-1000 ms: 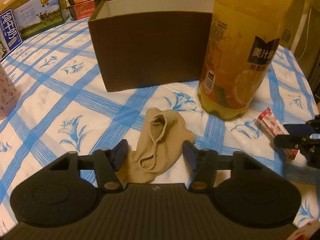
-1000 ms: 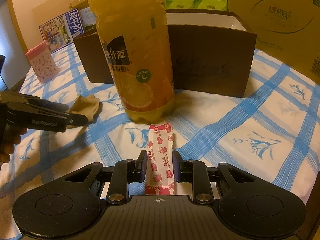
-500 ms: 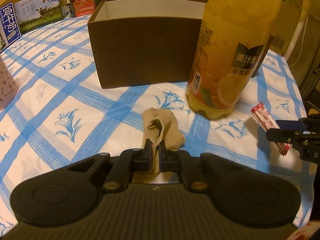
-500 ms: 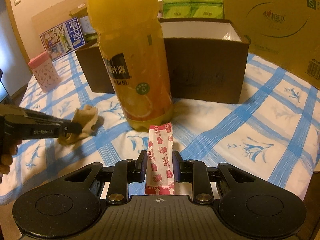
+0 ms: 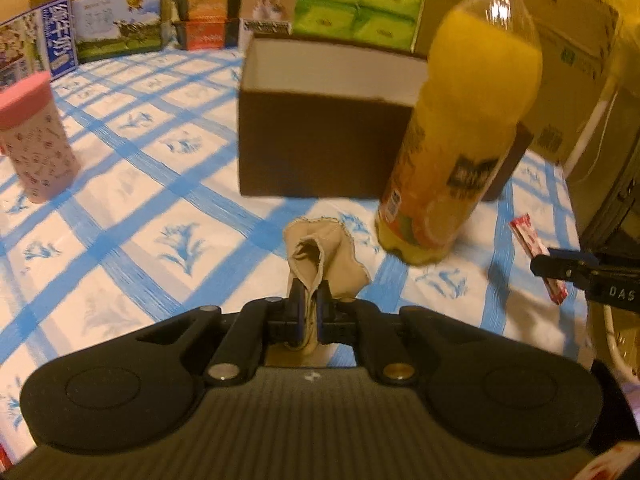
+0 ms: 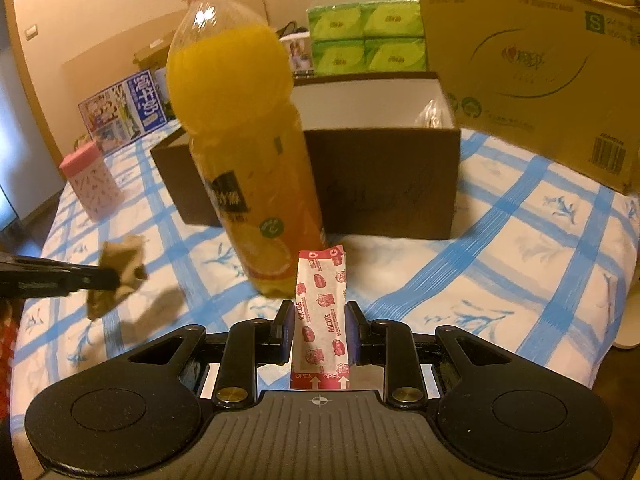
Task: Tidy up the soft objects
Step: 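Carry the beige sock and pink wrapper over the brown box with both tools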
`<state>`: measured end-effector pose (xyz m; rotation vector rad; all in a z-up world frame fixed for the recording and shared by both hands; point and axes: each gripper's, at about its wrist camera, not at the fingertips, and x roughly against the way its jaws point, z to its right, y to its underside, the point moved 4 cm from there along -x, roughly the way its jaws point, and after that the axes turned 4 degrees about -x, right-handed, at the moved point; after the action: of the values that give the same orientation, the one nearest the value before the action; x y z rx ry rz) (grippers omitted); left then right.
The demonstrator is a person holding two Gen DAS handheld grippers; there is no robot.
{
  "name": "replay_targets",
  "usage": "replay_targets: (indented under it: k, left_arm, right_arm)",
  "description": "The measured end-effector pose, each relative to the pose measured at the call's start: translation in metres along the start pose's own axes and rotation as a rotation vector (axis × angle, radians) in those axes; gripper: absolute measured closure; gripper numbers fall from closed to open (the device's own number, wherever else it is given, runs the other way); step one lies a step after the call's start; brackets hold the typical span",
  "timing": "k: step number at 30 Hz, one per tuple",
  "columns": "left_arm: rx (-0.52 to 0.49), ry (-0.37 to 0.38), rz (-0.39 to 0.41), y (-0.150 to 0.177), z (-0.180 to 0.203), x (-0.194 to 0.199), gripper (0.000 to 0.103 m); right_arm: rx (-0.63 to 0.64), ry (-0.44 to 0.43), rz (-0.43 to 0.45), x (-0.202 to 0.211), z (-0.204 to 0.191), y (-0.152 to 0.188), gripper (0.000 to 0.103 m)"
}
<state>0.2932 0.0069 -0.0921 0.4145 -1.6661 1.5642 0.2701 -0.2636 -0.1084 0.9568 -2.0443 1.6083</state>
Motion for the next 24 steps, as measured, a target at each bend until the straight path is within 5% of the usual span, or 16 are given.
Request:
replay_targets:
  k: [24]
  left_arm:
    - [-0.009, 0.063, 0.112, -0.016, 0.043, 0.067, 0.098]
  right_arm:
    - [-0.019, -0.019, 0.088, 0.046, 0.007, -0.013, 0.076]
